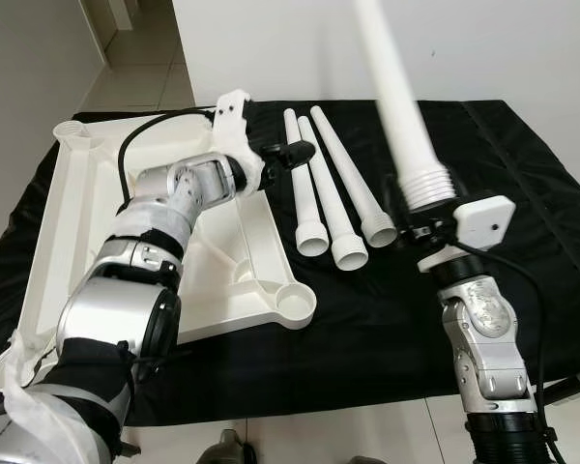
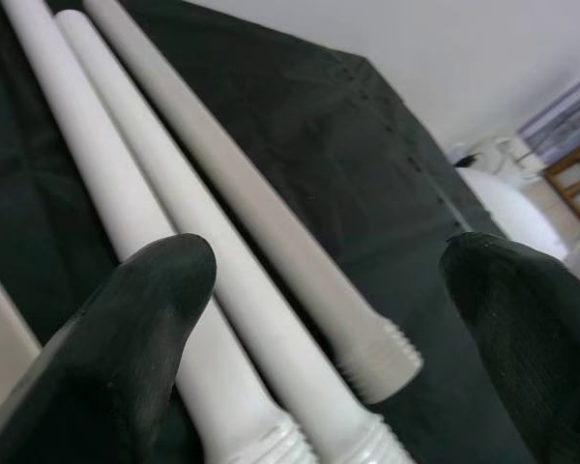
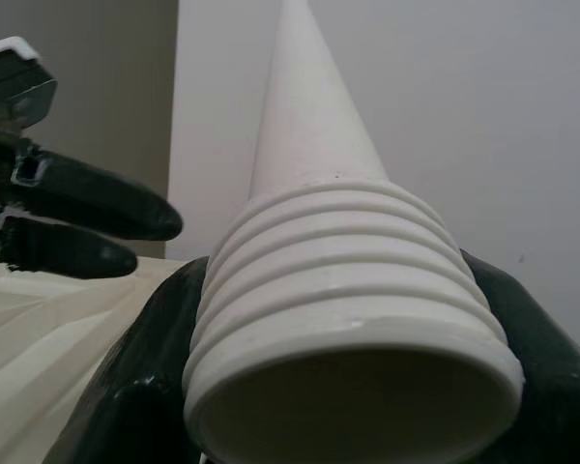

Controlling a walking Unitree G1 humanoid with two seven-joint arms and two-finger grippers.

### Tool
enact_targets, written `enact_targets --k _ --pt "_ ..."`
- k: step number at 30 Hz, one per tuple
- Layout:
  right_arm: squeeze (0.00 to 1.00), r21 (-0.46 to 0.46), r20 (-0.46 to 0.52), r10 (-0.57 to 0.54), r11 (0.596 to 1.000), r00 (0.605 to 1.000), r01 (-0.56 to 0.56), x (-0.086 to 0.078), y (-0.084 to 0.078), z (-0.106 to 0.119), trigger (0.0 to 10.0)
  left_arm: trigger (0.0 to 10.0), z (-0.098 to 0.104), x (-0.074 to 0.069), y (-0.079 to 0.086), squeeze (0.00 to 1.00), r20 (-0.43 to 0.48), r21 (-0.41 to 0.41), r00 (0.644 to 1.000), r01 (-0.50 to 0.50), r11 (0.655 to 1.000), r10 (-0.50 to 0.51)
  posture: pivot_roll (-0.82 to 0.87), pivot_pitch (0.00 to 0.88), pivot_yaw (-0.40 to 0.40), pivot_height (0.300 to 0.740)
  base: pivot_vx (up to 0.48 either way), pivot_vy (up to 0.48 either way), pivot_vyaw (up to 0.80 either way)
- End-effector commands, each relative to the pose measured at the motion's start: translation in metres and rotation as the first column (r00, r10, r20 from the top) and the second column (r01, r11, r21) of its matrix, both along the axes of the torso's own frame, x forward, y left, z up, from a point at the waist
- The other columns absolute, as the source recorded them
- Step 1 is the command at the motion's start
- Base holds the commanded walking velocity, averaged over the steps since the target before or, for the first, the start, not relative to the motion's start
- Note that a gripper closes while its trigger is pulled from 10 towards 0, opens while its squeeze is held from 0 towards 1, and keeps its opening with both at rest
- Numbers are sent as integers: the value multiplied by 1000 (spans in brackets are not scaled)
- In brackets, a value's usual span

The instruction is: Building children table

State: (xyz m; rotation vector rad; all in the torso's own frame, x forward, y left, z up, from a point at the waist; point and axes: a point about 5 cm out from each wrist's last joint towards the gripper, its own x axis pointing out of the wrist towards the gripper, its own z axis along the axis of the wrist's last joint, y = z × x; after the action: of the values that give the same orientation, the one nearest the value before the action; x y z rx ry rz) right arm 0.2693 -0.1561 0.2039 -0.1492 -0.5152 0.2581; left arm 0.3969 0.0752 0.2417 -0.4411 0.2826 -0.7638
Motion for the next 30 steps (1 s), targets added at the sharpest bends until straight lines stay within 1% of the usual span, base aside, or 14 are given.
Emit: enact_targets --k 1,3,4,5,6,7,8,10,11,14,15,18,23,30 --pt "0 -5 -1 19 1000 1000 -19 2 2 1 10000 10000 23 -24 -13 0 227 -195 846 525 829 -482 -58 0 59 740 0 0 0" --pt "0 -5 -1 19 1000 1000 -19 2 2 1 10000 10000 23 -24 -13 0 227 -195 846 525 829 -482 -58 0 59 740 0 0 0" --pt "0 -14 -4 30 999 1000 -30 3 3 0 10000 10000 31 -25 -13 0 232 -271 838 544 794 -495 -59 0 62 740 0 0 0" --pt "0 -20 -8 36 999 999 -37 4 5 0 10000 10000 44 -27 -12 0 239 -368 828 561 741 -508 -56 0 66 740 0 0 0" --pt "0 -20 -8 36 999 999 -37 4 5 0 10000 10000 44 -27 -12 0 239 -368 828 561 741 -508 -56 0 66 740 0 0 0" --pt "0 -21 -9 39 999 999 -39 5 5 0 10000 10000 53 -28 -10 0 249 -436 815 577 691 -524 -56 0 66 740 0 0 0" --pt "0 -21 -9 39 999 999 -39 5 5 0 10000 10000 53 -28 -10 0 249 -436 815 577 691 -524 -56 0 66 740 0 0 0" --pt "0 -8 -8 16 1000 1000 -16 7 3 -1 10000 10000 62 -30 -7 0 264 -504 797 594 628 -543 -58 0 74 740 0 0 0" --pt "0 -8 -8 16 1000 1000 -16 7 3 -1 10000 10000 62 -30 -7 0 264 -504 797 594 628 -543 -58 0 74 740 0 0 0" --pt "0 48 -3 -48 998 999 48 8 -3 -1 10000 10000 67 -33 -4 0 265 -564 780 603 565 -568 -58 0 79 740 0 0 0" --pt "0 48 -3 -48 998 999 48 8 -3 -1 10000 10000 67 -33 -4 0 265 -564 780 603 565 -568 -58 0 79 740 0 0 0" --pt "0 35 -11 -32 999 999 32 8 0 -3 10000 10000 73 -36 -4 0 274 -580 761 618 530 -588 -55 0 80 740 0 0 0" --pt "0 13 -12 -11 1000 1000 11 8 4 -2 10000 10000 70 -38 -10 0 270 -557 749 634 535 -606 -62 0 87 740 0 0 0" --pt "0 -12 -22 23 1000 999 -24 9 8 -2 10000 10000 69 -39 -16 0 251 -581 748 624 522 -614 -63 0 93 740 0 0 0"
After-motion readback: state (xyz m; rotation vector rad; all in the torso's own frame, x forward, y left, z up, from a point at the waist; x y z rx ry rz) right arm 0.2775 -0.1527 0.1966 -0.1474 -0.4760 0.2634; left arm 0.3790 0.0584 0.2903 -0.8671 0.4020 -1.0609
